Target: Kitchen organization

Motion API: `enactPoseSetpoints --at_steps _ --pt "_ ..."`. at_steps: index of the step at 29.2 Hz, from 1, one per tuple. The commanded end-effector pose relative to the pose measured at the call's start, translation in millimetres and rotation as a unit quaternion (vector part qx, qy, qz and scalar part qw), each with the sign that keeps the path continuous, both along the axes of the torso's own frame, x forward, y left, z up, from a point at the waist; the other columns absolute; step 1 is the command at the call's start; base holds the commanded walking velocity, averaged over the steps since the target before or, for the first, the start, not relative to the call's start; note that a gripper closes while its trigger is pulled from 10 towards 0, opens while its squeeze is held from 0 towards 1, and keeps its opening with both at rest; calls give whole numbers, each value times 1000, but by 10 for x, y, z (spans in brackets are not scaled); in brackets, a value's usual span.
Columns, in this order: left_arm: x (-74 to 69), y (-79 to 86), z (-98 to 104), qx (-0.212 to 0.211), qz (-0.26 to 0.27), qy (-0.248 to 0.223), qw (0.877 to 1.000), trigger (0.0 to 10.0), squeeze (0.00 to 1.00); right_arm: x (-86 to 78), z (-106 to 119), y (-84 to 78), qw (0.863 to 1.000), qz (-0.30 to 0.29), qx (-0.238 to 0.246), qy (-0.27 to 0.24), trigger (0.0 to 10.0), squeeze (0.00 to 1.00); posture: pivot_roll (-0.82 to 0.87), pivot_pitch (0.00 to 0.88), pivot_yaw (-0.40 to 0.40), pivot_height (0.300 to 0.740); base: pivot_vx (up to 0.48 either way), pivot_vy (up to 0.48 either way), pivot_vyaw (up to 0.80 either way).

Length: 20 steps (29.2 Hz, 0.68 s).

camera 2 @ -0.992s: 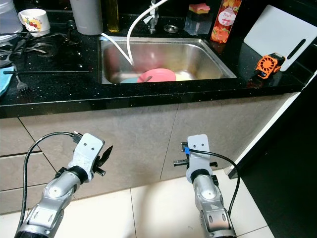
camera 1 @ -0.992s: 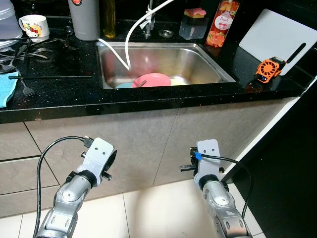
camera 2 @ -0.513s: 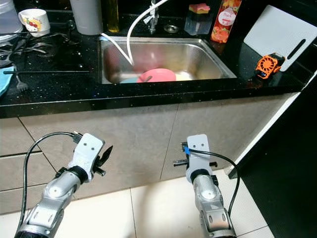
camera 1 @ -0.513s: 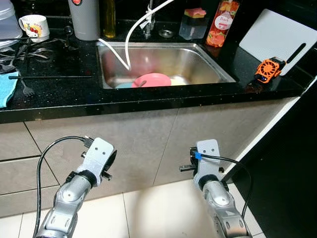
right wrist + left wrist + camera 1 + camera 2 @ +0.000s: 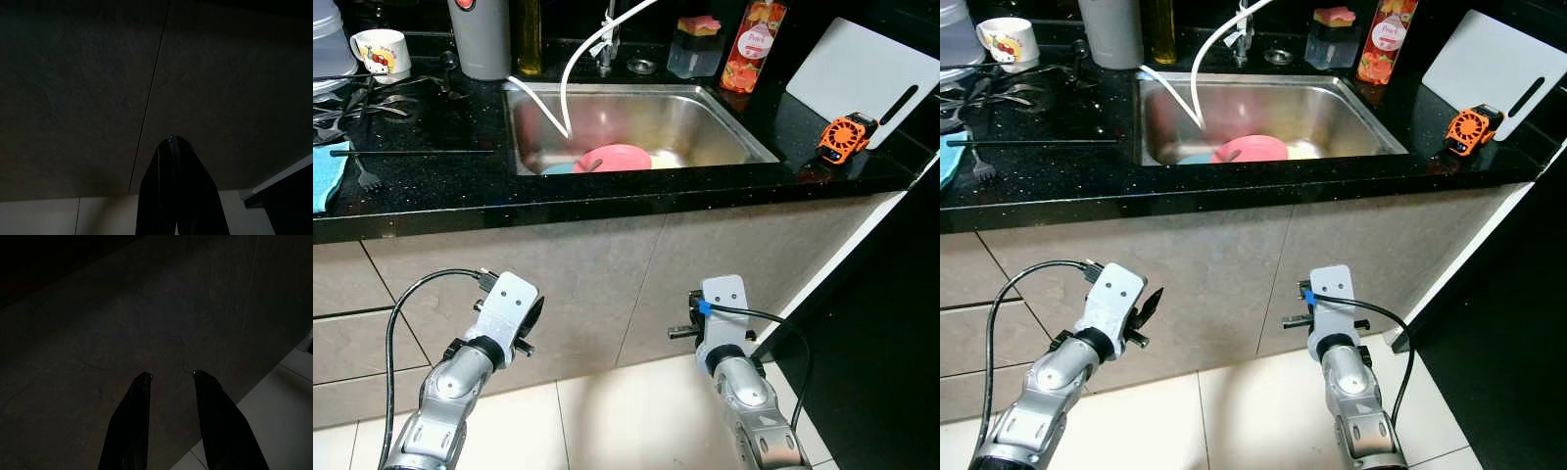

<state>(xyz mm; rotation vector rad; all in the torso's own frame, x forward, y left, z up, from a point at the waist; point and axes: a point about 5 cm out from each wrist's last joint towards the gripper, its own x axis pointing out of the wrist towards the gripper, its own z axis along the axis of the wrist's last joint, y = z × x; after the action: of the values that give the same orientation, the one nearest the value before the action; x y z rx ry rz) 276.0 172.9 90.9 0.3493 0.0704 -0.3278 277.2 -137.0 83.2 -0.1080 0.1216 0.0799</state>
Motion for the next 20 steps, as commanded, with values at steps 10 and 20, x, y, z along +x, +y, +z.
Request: enactPoseSetpoints --at_steps 10,20 --pt "-10 -41 -31 0 -9 5 1000 10000 0 -2 -22 -36 1000 -9 2 7 10000 0 184 62 -83 740 0 0 0" --pt "-8 -44 -28 0 -9 5 1000 10000 0 -1 -19 -40 1000 -10 2 6 10000 0 183 62 -83 740 0 0 0"
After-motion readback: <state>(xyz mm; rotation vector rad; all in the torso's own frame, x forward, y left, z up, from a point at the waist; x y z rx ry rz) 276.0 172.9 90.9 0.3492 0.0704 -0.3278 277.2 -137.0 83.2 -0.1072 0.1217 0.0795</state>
